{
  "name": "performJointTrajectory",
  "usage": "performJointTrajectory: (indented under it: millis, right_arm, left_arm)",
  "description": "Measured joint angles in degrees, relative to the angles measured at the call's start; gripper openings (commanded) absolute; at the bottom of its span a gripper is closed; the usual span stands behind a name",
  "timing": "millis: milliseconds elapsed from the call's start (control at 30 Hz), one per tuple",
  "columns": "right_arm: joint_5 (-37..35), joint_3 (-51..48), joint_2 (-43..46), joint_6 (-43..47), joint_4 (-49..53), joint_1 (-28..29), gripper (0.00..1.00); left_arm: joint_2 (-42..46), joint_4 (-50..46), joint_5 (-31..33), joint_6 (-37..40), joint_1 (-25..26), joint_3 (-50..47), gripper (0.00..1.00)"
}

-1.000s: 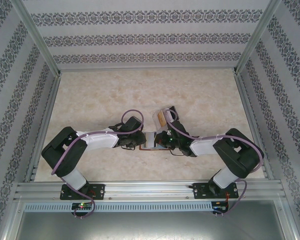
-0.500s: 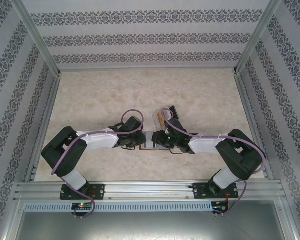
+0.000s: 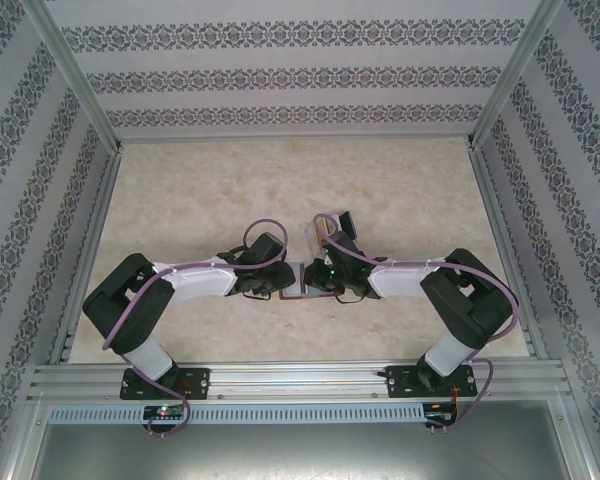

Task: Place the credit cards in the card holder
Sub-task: Insert the credit card into the card slot.

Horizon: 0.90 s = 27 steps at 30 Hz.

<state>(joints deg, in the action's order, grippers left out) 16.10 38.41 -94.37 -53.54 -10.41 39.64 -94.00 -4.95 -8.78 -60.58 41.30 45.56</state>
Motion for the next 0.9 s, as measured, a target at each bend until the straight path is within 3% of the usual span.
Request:
performJointTrajectory:
  millis: [300,367,667,900]
  right_arm:
    - [1.33,1.57,-1.22,2.25,0.79,-0.04,0.12]
    - [1.27,1.88,-1.2,2.95,1.42,-0.04,0.17]
    - [-2.03,2.38,2.91,6.03,8.13,-0.35,0.23]
    - [-2.16,4.85,2.95,7.74,11.08,-1.42,0.23]
  left_arm:
    - [0.31,0.52,0.04,0.15,0.0,-0.35,0.42]
    - [0.31,0.57,0.2,0.13,0.0,-0.46,0.43]
    - [3.32,0.98,1.09,-0.39,-0.52,-2.67,0.6]
    - [4.28,2.45,-0.39,-0.81,-3.61,-3.02,0.57]
